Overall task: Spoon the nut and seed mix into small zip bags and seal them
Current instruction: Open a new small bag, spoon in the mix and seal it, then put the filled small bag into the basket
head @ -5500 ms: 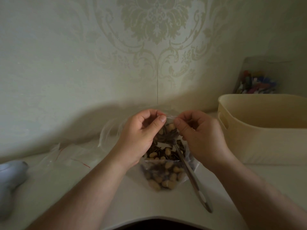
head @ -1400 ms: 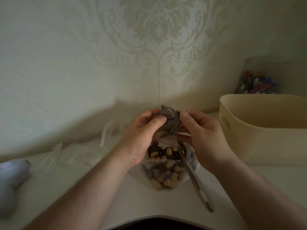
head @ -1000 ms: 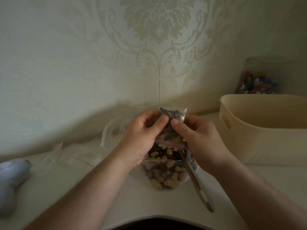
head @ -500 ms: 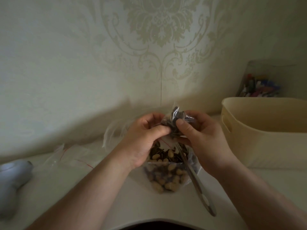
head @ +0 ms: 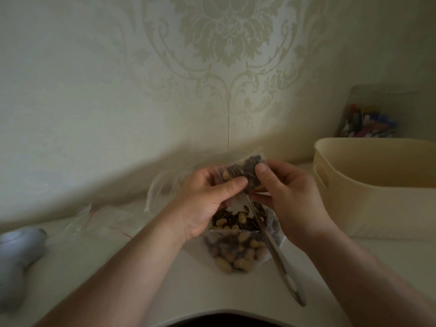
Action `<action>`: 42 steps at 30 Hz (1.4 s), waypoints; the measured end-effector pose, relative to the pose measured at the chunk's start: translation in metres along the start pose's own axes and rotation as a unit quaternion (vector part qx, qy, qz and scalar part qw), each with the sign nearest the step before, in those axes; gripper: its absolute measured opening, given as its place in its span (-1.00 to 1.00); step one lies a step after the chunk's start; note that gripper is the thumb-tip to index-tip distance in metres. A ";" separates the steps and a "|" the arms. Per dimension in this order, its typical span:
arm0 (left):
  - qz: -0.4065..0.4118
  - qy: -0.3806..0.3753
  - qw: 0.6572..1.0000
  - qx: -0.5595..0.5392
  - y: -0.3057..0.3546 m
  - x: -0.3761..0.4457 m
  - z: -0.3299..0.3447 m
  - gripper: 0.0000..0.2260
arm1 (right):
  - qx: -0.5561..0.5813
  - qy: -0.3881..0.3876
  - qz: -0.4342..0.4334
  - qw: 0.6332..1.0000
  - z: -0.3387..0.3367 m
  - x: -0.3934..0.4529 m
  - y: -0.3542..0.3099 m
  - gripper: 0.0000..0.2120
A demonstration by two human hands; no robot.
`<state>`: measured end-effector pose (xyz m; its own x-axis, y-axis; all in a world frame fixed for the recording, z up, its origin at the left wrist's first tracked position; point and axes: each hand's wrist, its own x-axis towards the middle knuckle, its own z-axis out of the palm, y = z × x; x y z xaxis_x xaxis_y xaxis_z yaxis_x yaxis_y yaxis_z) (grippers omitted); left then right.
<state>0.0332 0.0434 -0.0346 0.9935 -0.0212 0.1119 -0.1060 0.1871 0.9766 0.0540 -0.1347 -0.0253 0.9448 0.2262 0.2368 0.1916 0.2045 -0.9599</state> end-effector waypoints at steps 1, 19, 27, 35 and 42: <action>-0.002 -0.002 1.000 -0.005 0.002 -0.001 0.002 -0.76 | -0.002 0.004 -0.001 1.000 0.001 0.000 0.000 -0.80; 0.084 -0.096 0.991 -0.033 0.064 0.017 0.051 -0.43 | -0.038 0.014 -0.074 0.996 -0.031 -0.007 -0.092 -0.84; -0.108 -0.010 0.964 0.243 0.062 0.079 0.141 -0.81 | -0.174 0.129 -0.095 0.972 -0.137 0.025 -0.147 -0.85; -0.019 0.004 0.939 0.342 0.040 0.061 0.168 -0.76 | -0.299 0.140 -0.004 0.944 -0.185 0.027 -0.130 -0.90; 0.144 0.016 0.927 0.346 0.035 0.003 0.180 -0.70 | -0.455 0.041 0.060 0.887 -0.189 0.006 -0.132 -0.92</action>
<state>0.0253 -0.1270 0.0334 0.9192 -0.0375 0.3920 -0.3580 -0.4943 0.7922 0.0850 -0.3403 0.0748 0.9818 0.1164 0.1498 0.1887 -0.6792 -0.7092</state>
